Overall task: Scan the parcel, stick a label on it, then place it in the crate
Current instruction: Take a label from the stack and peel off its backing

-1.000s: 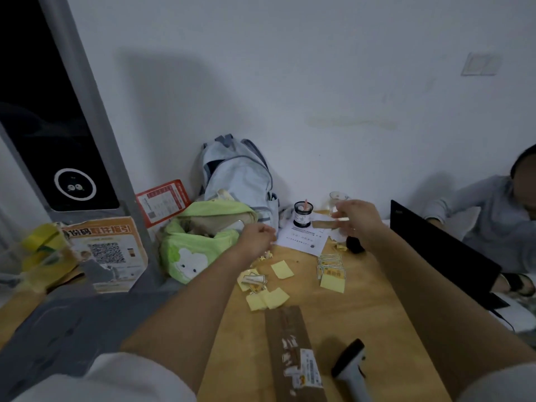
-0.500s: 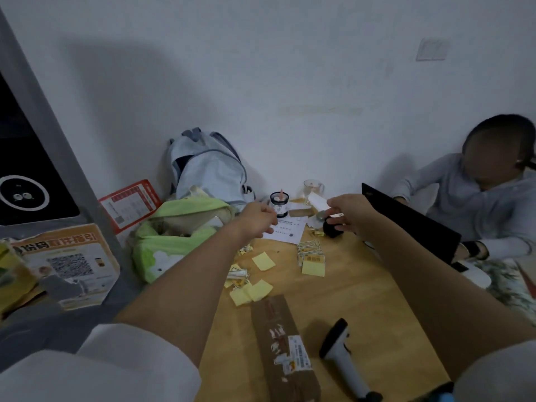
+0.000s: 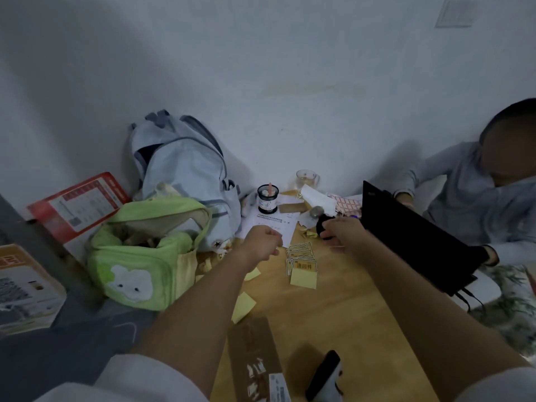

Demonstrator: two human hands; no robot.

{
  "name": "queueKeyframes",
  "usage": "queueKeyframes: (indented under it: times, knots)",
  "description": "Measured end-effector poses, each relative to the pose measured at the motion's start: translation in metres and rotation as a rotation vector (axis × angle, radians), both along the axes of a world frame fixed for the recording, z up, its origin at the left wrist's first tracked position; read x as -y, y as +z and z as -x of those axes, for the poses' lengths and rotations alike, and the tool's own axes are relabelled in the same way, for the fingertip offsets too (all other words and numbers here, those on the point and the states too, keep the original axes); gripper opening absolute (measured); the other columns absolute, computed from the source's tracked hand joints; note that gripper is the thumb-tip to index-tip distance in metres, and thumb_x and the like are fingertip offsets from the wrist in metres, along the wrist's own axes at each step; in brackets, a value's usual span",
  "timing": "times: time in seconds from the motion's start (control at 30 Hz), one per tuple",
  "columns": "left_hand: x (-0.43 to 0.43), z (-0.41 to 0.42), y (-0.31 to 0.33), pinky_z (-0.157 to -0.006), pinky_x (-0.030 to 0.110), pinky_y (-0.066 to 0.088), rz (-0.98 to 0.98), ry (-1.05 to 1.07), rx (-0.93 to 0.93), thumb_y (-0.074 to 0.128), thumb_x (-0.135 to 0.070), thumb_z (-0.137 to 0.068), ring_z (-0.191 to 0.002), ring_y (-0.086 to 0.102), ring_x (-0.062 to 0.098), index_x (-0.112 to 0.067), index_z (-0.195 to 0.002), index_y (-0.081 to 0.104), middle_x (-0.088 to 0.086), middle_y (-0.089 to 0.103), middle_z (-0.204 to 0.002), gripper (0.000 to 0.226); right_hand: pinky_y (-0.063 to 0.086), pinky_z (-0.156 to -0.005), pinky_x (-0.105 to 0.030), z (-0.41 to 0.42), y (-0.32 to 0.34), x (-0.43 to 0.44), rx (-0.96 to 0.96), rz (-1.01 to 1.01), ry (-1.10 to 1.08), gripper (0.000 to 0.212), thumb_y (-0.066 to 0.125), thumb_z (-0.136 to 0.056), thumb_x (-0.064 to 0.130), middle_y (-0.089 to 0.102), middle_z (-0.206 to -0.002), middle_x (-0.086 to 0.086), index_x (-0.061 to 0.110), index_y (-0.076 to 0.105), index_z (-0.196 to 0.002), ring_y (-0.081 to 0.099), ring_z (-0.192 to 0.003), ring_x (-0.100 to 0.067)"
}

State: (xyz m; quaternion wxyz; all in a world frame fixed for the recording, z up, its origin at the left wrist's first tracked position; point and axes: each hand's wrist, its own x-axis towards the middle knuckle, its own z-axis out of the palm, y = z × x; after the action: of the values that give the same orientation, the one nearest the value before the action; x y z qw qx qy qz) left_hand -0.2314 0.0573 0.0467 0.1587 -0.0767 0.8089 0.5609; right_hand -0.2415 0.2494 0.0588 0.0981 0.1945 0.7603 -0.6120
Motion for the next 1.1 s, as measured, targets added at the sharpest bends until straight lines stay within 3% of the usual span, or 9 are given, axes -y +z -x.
queueKeyframes:
  times: [0.1, 0.27, 0.43, 0.67, 0.77, 0.87, 0.93, 1.0, 1.1]
  knots:
    - [-0.010, 0.021, -0.026, -0.057, 0.027, 0.039, 0.008, 0.021, 0.070, 0.052, -0.010, -0.088, -0.077, 0.058, 0.021, -0.009, -0.089, 0.059, 0.012, 0.064, -0.112, 0.007, 0.047, -0.063, -0.029, 0.027, -0.026, -0.010, 0.033, -0.048, -0.007, 0.010, 0.054, -0.095, 0.017, 0.063, -0.078, -0.002, 0.011, 0.060, -0.101, 0.060, -0.067, -0.017]
    - [-0.025, 0.049, -0.076, -0.062, 0.028, 0.041, -0.002, 0.034, 0.190, 0.053, -0.014, -0.088, -0.080, 0.058, 0.023, -0.010, -0.087, 0.062, 0.010, 0.063, -0.099, 0.010, 0.048, -0.070, -0.033, 0.057, -0.075, -0.022, 0.118, -0.060, -0.024, 0.016, 0.051, -0.095, 0.016, 0.064, -0.089, -0.008, 0.009, 0.059, -0.108, 0.062, -0.077, -0.024]
    - [-0.040, 0.070, -0.119, -0.059, 0.027, 0.038, -0.025, 0.039, 0.314, 0.052, -0.013, -0.090, -0.068, 0.057, 0.018, -0.011, -0.080, 0.057, 0.006, 0.059, -0.092, 0.011, 0.044, -0.062, -0.029, 0.077, -0.123, -0.032, 0.266, -0.026, 0.015, 0.011, 0.049, -0.096, 0.017, 0.060, -0.082, -0.006, 0.009, 0.054, -0.103, 0.057, -0.066, -0.018]
    - [-0.051, 0.084, -0.170, -0.053, 0.027, 0.031, -0.003, 0.062, 0.416, 0.054, -0.011, -0.087, -0.071, 0.043, 0.020, -0.014, -0.084, 0.050, 0.010, 0.047, -0.086, 0.006, 0.042, -0.058, -0.028, 0.089, -0.184, -0.031, 0.417, -0.054, -0.001, 0.019, 0.052, -0.091, 0.010, 0.058, -0.074, -0.004, 0.012, 0.057, -0.073, 0.056, -0.062, -0.018]
    - [-0.055, 0.088, -0.189, -0.060, 0.030, 0.031, 0.009, 0.105, 0.435, 0.059, -0.012, -0.082, -0.073, 0.041, 0.020, -0.016, -0.082, 0.047, 0.010, 0.045, -0.084, 0.013, 0.040, -0.056, -0.026, 0.087, -0.203, -0.027, 0.486, -0.082, 0.003, 0.009, 0.056, -0.085, 0.007, 0.062, -0.074, -0.009, 0.005, 0.065, -0.084, 0.056, -0.060, -0.019]
    - [-0.061, 0.090, -0.205, -0.061, 0.030, 0.033, 0.003, 0.141, 0.472, 0.061, -0.011, -0.079, -0.071, 0.045, 0.022, -0.013, -0.082, 0.053, 0.011, 0.049, -0.084, 0.009, 0.050, -0.058, -0.031, 0.087, -0.222, -0.028, 0.506, -0.091, -0.022, 0.018, 0.059, -0.079, 0.004, 0.067, -0.082, -0.018, -0.002, 0.068, -0.093, 0.063, -0.064, -0.027]
    - [-0.065, 0.092, -0.211, -0.062, 0.030, 0.036, -0.022, 0.147, 0.493, 0.062, -0.009, -0.080, -0.075, 0.048, 0.024, -0.013, -0.085, 0.055, 0.011, 0.052, -0.088, 0.009, 0.057, -0.070, -0.038, 0.087, -0.229, -0.029, 0.500, -0.080, -0.042, 0.026, 0.060, -0.080, 0.000, 0.067, -0.095, -0.021, -0.008, 0.068, -0.103, 0.067, -0.080, -0.033]
    - [-0.068, 0.092, -0.213, -0.069, 0.031, 0.040, -0.042, 0.149, 0.511, 0.062, -0.007, -0.081, -0.083, 0.053, 0.026, -0.012, -0.096, 0.060, 0.010, 0.055, -0.094, 0.016, 0.056, -0.061, -0.034, 0.086, -0.231, -0.029, 0.493, -0.087, -0.023, 0.027, 0.062, -0.081, -0.002, 0.064, -0.100, -0.020, -0.007, 0.065, -0.108, 0.064, -0.086, -0.032]
    - [-0.068, 0.089, -0.213, -0.071, 0.031, 0.046, -0.050, 0.120, 0.528, 0.058, 0.003, -0.082, -0.091, 0.057, 0.026, -0.007, -0.117, 0.063, 0.011, 0.060, -0.103, 0.037, 0.045, -0.051, -0.025, 0.082, -0.228, -0.029, 0.497, -0.097, 0.037, 0.022, 0.063, -0.080, -0.009, 0.062, -0.096, -0.016, 0.000, 0.066, -0.100, 0.060, -0.076, -0.026]
